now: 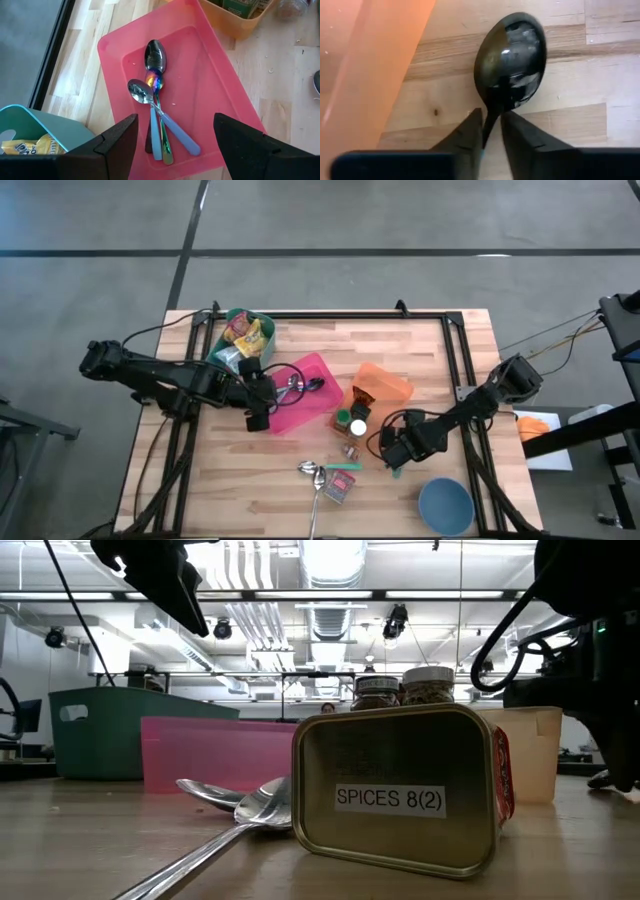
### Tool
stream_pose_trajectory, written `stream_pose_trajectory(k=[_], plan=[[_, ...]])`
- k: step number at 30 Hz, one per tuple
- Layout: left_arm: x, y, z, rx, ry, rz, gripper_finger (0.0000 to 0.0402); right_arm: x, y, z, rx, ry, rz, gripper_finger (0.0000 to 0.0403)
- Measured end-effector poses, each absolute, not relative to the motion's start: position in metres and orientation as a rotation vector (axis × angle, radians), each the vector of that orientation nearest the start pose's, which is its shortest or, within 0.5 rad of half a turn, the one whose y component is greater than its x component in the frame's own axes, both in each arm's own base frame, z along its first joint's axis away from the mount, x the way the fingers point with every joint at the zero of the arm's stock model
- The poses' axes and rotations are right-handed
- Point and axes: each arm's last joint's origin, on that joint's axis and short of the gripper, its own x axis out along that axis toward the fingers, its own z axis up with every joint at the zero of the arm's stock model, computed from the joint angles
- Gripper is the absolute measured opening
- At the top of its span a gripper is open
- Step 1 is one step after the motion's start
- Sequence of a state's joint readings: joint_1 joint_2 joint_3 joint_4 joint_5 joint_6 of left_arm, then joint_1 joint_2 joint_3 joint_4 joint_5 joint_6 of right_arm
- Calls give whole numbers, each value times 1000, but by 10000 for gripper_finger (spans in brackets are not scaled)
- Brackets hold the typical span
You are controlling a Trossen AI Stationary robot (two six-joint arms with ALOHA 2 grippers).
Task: Pick & Place Food Item
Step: Put the black spoon into the pink bin
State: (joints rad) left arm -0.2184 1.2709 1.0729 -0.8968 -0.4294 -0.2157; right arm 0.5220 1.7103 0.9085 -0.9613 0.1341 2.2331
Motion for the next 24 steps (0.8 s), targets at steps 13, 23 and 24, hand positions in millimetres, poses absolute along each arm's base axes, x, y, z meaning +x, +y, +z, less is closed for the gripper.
stream_pose_trajectory(k=[13,23,24], plan=[[234,-40,283,136,1005,306,260,221,124,143,1040,1088,-1443,13],[234,-40,283,127,1003,311,260,225,130,179,896,1111,-1487,10],[234,-40,283,126,1003,311,260,226,131,184,886,1108,-1489,10]])
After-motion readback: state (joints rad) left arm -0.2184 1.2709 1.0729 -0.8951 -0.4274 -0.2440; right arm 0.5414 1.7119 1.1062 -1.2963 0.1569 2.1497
